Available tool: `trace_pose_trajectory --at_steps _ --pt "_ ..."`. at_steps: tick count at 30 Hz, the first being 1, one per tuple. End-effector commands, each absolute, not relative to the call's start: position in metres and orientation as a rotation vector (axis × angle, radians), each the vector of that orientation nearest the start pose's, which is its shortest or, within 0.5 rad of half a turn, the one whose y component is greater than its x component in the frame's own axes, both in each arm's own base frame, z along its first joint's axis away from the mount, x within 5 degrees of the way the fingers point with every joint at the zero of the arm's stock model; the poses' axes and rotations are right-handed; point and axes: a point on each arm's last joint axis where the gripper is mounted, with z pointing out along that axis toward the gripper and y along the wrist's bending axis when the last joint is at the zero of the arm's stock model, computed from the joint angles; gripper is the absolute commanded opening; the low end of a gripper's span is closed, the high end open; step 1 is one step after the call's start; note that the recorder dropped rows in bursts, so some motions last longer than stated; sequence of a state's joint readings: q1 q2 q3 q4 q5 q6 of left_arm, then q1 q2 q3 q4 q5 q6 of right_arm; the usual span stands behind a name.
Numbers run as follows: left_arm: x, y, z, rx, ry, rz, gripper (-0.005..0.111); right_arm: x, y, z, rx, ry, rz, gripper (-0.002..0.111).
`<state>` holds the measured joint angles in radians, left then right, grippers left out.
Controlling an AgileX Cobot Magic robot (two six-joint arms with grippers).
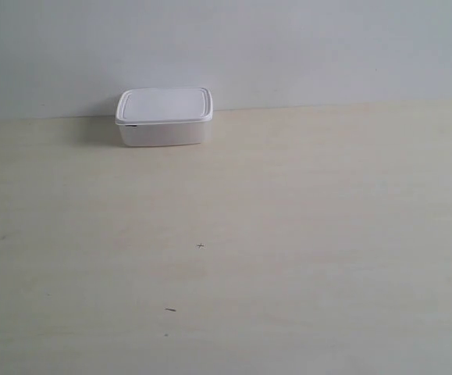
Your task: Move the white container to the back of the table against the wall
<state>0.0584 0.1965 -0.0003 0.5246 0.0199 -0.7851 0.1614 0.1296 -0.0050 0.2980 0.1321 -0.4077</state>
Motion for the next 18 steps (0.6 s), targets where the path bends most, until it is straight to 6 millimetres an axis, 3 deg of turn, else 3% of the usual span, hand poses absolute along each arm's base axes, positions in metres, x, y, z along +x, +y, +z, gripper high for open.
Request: trace_pose_trajectory --at_steps 1,7,18 --pt "0.072 0.007 0.196 -0.347 1.698 -0.171 0.000 0.065 0.014 0.194 -0.266 1.718 0.060 0.000" --pt "0.069 0.010 0.188 -0.454 1.771 -0.180 0.000 0.065 0.014 0.194 -0.266 1.718 0.060 0.000" --pt "0.066 0.014 0.179 -0.487 1.859 -0.111 0.000 0.065 0.014 0.194 -0.266 1.718 0.060 0.000"
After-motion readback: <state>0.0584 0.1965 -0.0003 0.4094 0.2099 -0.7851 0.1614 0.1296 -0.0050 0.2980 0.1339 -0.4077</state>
